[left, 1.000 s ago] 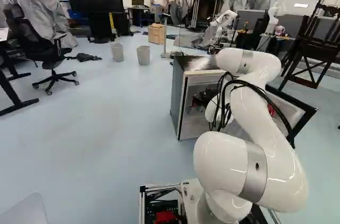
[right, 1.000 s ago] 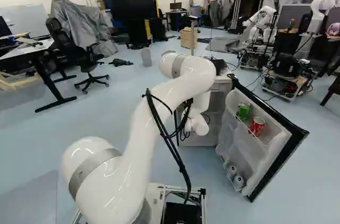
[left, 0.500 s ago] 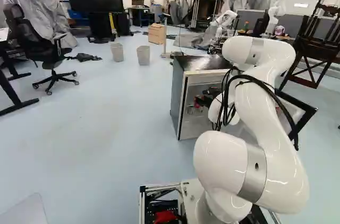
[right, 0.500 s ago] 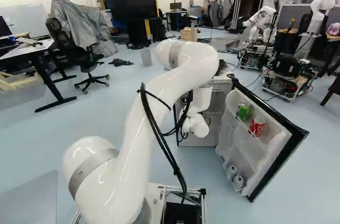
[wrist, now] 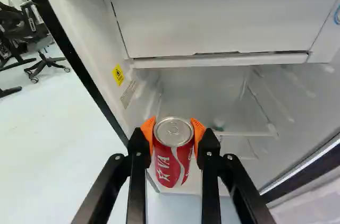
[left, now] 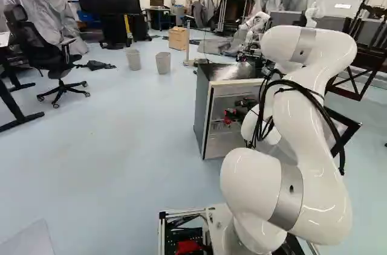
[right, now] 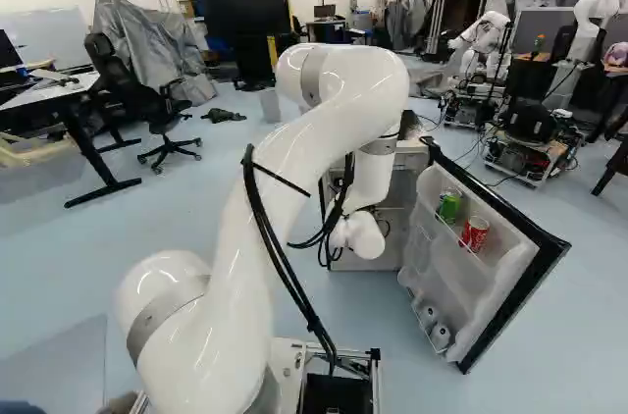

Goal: Grab a drink from the fridge

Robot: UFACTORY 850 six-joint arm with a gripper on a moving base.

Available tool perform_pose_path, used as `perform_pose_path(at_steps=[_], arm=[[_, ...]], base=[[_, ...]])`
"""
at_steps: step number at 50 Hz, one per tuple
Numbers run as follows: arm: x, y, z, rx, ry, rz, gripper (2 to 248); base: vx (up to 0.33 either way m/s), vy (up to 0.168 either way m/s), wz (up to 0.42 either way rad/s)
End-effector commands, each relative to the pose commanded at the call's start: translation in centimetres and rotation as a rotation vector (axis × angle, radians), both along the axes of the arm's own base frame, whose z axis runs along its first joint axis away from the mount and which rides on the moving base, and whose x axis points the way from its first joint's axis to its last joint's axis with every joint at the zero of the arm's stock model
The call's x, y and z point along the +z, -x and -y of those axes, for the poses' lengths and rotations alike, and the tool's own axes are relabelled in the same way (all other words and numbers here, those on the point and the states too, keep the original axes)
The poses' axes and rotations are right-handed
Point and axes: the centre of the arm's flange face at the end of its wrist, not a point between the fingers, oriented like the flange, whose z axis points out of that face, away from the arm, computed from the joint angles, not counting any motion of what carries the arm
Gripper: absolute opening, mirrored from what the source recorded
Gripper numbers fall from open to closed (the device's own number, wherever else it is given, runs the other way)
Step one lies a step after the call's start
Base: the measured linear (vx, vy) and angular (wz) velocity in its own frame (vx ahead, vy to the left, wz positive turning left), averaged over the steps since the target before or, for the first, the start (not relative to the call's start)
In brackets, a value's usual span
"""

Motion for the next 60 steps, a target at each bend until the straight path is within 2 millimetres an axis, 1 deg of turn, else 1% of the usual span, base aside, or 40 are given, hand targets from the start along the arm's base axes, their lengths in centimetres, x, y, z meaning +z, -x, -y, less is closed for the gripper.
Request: perform_pose_path(at_steps=[20,36,44,60], arm=[[3.3,4.1,-1.0,-0.035,-0.01,-0.015,96],[5.8,6.7,-2.1,-0.053,-0.012,-0.009,96],[7.0,7.3,-2.4,-0.058,-0.007,0.015,96],[9.2,7.5,-2.5,-0.06,0.01,0.072,96]], base=[[0.0,0.0,0.0],[0.0,0.0,0.0],[0.0,0.0,0.0],[0.0,0.0,0.0]])
